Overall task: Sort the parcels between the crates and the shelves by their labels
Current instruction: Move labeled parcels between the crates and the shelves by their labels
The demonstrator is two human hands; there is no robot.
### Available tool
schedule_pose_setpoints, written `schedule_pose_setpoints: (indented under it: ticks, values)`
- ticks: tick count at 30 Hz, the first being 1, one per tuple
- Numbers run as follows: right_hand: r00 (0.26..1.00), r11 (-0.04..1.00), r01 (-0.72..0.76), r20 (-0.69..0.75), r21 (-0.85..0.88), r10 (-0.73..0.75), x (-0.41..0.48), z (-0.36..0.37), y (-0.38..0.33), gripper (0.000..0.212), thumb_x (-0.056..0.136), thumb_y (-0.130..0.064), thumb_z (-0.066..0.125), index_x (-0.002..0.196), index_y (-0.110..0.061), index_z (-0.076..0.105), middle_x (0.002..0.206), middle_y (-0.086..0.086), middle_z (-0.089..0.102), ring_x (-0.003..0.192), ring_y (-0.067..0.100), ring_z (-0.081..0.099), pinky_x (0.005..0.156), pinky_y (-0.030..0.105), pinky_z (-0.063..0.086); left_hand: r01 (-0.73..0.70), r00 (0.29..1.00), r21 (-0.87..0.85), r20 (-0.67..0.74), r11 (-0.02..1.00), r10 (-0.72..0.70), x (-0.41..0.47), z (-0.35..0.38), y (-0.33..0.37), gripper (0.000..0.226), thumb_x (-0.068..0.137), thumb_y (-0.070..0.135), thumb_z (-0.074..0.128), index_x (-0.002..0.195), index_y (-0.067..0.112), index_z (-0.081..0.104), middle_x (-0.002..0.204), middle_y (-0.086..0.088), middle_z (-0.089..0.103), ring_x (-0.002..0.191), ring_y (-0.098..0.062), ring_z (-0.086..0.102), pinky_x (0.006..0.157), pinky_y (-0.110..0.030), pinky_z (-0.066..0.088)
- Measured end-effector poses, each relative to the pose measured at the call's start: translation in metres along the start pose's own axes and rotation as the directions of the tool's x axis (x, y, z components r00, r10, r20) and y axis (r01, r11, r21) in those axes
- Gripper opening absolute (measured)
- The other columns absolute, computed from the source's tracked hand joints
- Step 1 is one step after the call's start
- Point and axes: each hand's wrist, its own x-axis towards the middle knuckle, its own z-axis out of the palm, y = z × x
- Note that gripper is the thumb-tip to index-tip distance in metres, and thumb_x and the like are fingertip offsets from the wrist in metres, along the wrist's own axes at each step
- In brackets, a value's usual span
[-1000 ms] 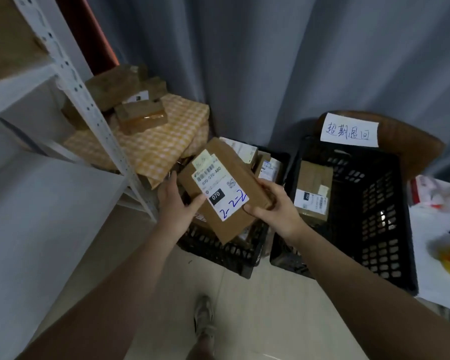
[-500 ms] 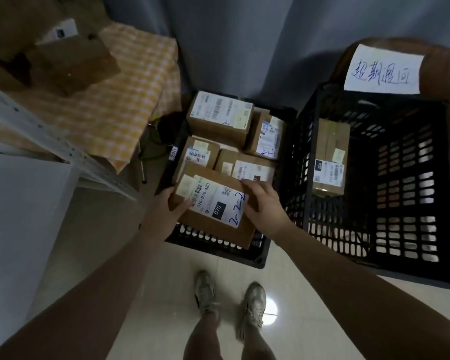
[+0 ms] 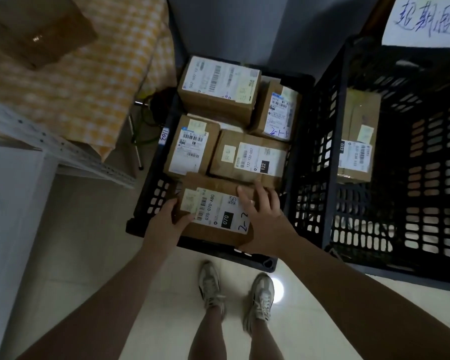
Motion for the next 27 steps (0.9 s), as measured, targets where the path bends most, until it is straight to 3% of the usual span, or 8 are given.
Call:
schedule_pose_setpoints:
  ticks: [3, 8, 14, 18, 22, 24, 27]
  values:
    - [0.999, 1.000, 0.004, -0.037, -0.001, -0.004, -0.004, 0.006, -0.002, 0.128, 0.062, -0.071, 0.069, 0.149, -0.026, -0.014, 0.155, 0.011, -0.005, 0.141, 0.035, -0.004, 0.112, 0.056, 0.022, 0.016, 1.000, -0.039, -0.001, 0.999, -0.016, -0.006, 0.004, -0.005, 0.053, 0.091, 0.027, 0.062, 0.138, 0.013, 0.044, 0.121, -0.006, 0.057, 0.113, -0.024, 0.054, 0.093, -0.038, 0.048]
    - [0.994, 0.999, -0.047, -0.099, 0.026, 0.049, -0.007, 0.007, -0.002, 0.119, 0.067, -0.075, 0.063, 0.150, -0.028, -0.009, 0.151, 0.009, 0.006, 0.137, 0.028, -0.001, 0.112, 0.052, 0.021, 0.011, 0.999, -0.068, 0.033, 0.998, -0.008, -0.009, 0.019, -0.002, 0.050, 0.092, 0.020, 0.061, 0.137, 0.010, 0.044, 0.125, -0.006, 0.055, 0.116, -0.026, 0.053, 0.093, -0.047, 0.050]
    - [0.989, 0.995, -0.077, -0.122, 0.066, 0.085, -0.007, -0.003, 0.002, 0.103, 0.075, -0.069, 0.059, 0.151, -0.033, 0.000, 0.151, 0.006, 0.012, 0.136, 0.026, 0.004, 0.110, 0.050, 0.027, -0.041, 0.999, -0.094, 0.004, 0.995, 0.041, -0.013, 0.030, -0.012, 0.048, 0.092, 0.022, 0.060, 0.137, 0.014, 0.046, 0.111, 0.007, 0.056, 0.104, -0.011, 0.053, 0.087, -0.031, 0.051]
    - [0.983, 0.990, -0.127, -0.123, 0.062, 0.134, -0.002, -0.010, -0.005, 0.091, 0.082, -0.064, 0.055, 0.152, -0.028, 0.010, 0.153, 0.010, 0.019, 0.139, 0.031, 0.010, 0.110, 0.051, 0.026, 0.032, 0.996, -0.106, 0.089, 0.994, -0.022, 0.000, 0.029, -0.010, 0.049, 0.094, 0.021, 0.057, 0.140, 0.011, 0.043, 0.127, -0.008, 0.055, 0.116, -0.025, 0.054, 0.095, -0.048, 0.049]
    - [0.982, 0.982, -0.185, -0.047, -0.043, 0.183, 0.009, -0.008, -0.003, 0.105, 0.077, -0.070, 0.057, 0.152, -0.022, 0.002, 0.151, 0.015, 0.016, 0.141, 0.036, 0.011, 0.113, 0.055, 0.018, -0.038, 0.988, -0.027, 0.152, 0.999, 0.042, 0.025, 0.036, -0.006, 0.039, 0.096, 0.022, 0.054, 0.133, 0.015, 0.050, 0.128, -0.008, 0.057, 0.118, -0.025, 0.053, 0.097, -0.039, 0.047]
    - [0.988, 0.979, -0.151, 0.004, -0.136, 0.153, 0.013, -0.001, -0.001, 0.117, 0.071, -0.073, 0.062, 0.151, -0.021, -0.005, 0.152, 0.022, 0.011, 0.143, 0.040, 0.008, 0.116, 0.056, 0.005, -0.046, 0.988, 0.024, 0.146, 0.999, 0.042, 0.037, 0.042, -0.008, 0.040, 0.095, 0.021, 0.055, 0.134, 0.014, 0.048, 0.129, -0.008, 0.057, 0.119, -0.023, 0.052, 0.094, -0.029, 0.043]
    - [0.997, 0.957, -0.054, 0.043, -0.286, 0.069, 0.020, 0.016, 0.001, 0.119, 0.071, -0.067, 0.068, 0.151, -0.024, -0.009, 0.153, 0.031, 0.002, 0.144, 0.044, 0.003, 0.117, 0.054, -0.002, -0.036, 0.987, 0.051, 0.161, 0.998, 0.027, 0.051, 0.055, -0.015, 0.042, 0.095, 0.020, 0.057, 0.135, 0.012, 0.046, 0.132, -0.010, 0.055, 0.121, -0.023, 0.051, 0.097, -0.031, 0.042]
